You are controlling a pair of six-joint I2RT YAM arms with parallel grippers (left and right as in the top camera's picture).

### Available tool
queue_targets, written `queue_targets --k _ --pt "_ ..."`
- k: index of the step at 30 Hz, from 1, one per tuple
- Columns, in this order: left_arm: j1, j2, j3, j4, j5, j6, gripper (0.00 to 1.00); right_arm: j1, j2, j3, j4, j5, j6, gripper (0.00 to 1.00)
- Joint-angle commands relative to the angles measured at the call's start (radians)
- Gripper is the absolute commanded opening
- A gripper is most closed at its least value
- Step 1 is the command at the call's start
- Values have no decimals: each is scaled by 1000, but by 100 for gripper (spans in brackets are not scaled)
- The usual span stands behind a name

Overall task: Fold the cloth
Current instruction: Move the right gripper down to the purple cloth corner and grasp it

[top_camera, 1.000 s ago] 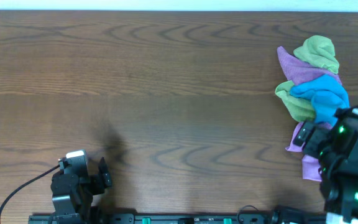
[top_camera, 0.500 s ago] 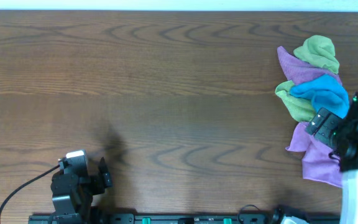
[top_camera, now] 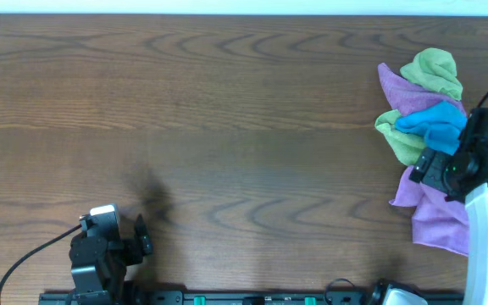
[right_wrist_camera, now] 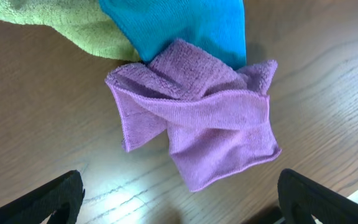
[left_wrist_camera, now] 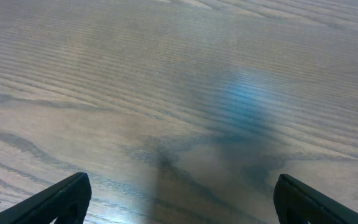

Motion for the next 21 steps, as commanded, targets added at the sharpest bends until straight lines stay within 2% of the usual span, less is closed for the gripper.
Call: queue_targets --k 1,8,21 --pt "-6 -6 -7 -26 -8 -7 95 -9 7 16 24 39 -34 99" --pt "-6 -6 -7 -26 -8 -7 95 -72 8 6 46 69 -38 99" --pt "-6 -6 -7 -26 -8 -7 95 -398 36 -11 116 -271 -97 99"
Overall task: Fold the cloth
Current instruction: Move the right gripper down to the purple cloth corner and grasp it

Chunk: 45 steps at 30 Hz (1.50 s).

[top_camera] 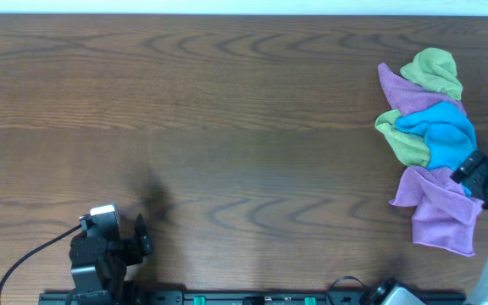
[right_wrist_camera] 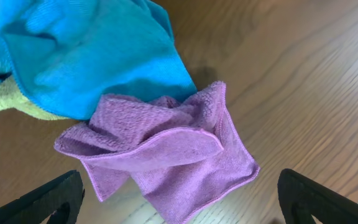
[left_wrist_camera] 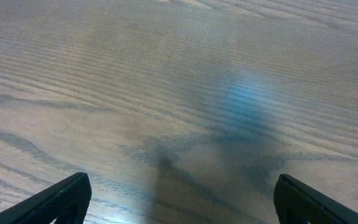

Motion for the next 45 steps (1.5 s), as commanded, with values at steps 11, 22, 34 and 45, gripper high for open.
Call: queue_targets --k 11,22,34,45 --pt "-6 -6 -7 -26 -8 -7 95 -116 182 -42 25 -208 -43 99" --pt "-6 -6 -7 -26 -8 -7 95 -116 300 -75 90 -242 -43 95" --pt "-6 -6 -7 -26 -8 -7 95 -116 378 -75 154 -298 -49 68" --pt "-6 -6 -7 -26 -8 -7 95 -107 298 -73 165 -496 -149 1"
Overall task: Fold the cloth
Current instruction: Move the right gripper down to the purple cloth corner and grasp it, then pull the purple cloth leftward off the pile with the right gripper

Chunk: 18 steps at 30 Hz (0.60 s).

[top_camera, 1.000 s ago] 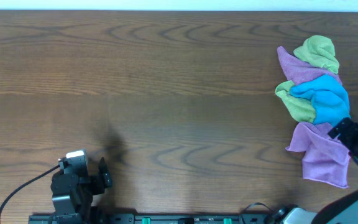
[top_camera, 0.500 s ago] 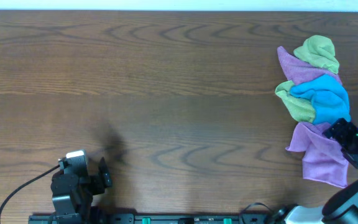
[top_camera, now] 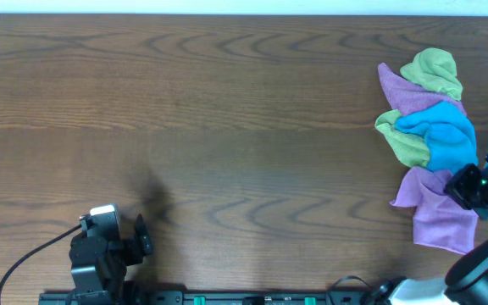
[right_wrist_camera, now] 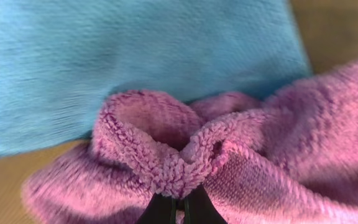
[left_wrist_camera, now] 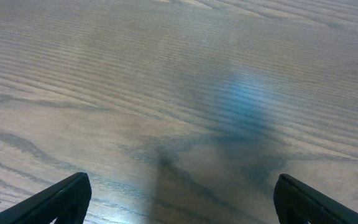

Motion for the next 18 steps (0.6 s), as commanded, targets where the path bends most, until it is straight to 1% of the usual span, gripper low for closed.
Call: queue_targets --k 1,5,11,18 --pt "-6 -6 -7 -26 -8 -7 95 5 -91 -3 8 -119 -60 1" --pt "-6 -6 -7 -26 -8 -7 95 46 -242 -3 -5 -121 -62 1" --pt "-6 -6 -7 -26 -8 -7 95 153 -457 -3 -69 -121 -87 1" --pt "-6 -6 -7 -26 -8 -7 95 330 -581 -3 -177 -141 -98 1"
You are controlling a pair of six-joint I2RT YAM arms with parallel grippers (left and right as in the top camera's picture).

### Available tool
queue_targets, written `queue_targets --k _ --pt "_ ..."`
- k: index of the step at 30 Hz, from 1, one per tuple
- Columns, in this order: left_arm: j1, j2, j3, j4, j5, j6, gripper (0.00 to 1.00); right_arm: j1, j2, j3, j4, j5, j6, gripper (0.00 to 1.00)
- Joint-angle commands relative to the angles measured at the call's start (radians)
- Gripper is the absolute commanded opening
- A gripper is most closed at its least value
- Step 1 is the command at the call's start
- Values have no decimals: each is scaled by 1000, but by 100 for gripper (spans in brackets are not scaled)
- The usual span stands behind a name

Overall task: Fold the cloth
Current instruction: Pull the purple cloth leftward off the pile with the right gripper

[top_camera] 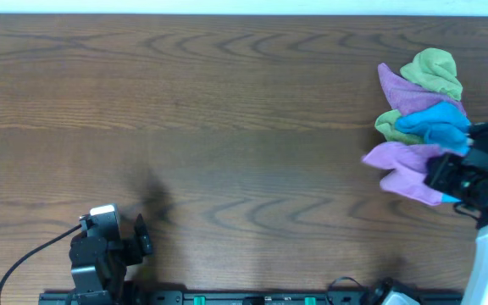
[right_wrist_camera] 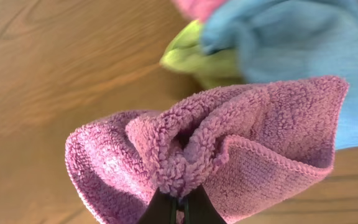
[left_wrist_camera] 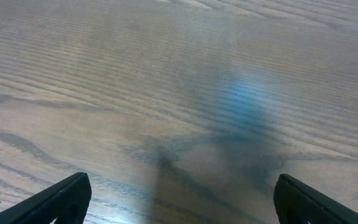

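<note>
A purple cloth (top_camera: pixel 401 169) hangs bunched from my right gripper (top_camera: pixel 444 176), which is shut on a fold of it (right_wrist_camera: pixel 185 168) and holds it above the table, left of the cloth pile. The pile at the right holds a blue cloth (top_camera: pixel 435 124), green cloths (top_camera: pixel 435 69) and another purple cloth (top_camera: pixel 401 91). In the right wrist view the blue cloth (right_wrist_camera: pixel 297 43) and a green one (right_wrist_camera: pixel 197 59) lie behind the held cloth. My left gripper (left_wrist_camera: pixel 179 202) stands open over bare wood at the near left, holding nothing.
The wooden table (top_camera: pixel 227 110) stretches left of the pile. The left arm's base (top_camera: pixel 100 250) sits at the near edge. A black rail (top_camera: pixel 252 298) runs along the front.
My right gripper, shut on the purple cloth, has moved left and up. The cloth has left the table below the blue one and now hangs bunched beside the pile.
My right gripper was open over the pile, with the purple cloth spread crumpled below the blue one. It then stood lower at the cloth's right side, then shut on a purple fold. Now the cloth is lifted clear. The left arm stayed still throughout.
</note>
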Motion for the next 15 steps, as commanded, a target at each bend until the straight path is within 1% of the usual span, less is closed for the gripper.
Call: queue_targets --k 1,3,6,15 --pt "-6 -6 -7 -26 -8 -7 95 101 -35 0 -24 -47 -23 1" --pt "-6 -6 -7 -26 -8 -7 95 172 -43 0 -28 -85 -22 1" --pt "-6 -6 -7 -26 -8 -7 95 290 -42 0 -12 -114 25 1" --pt "-6 -6 -7 -26 -8 -7 95 641 -23 0 78 -75 152 1"
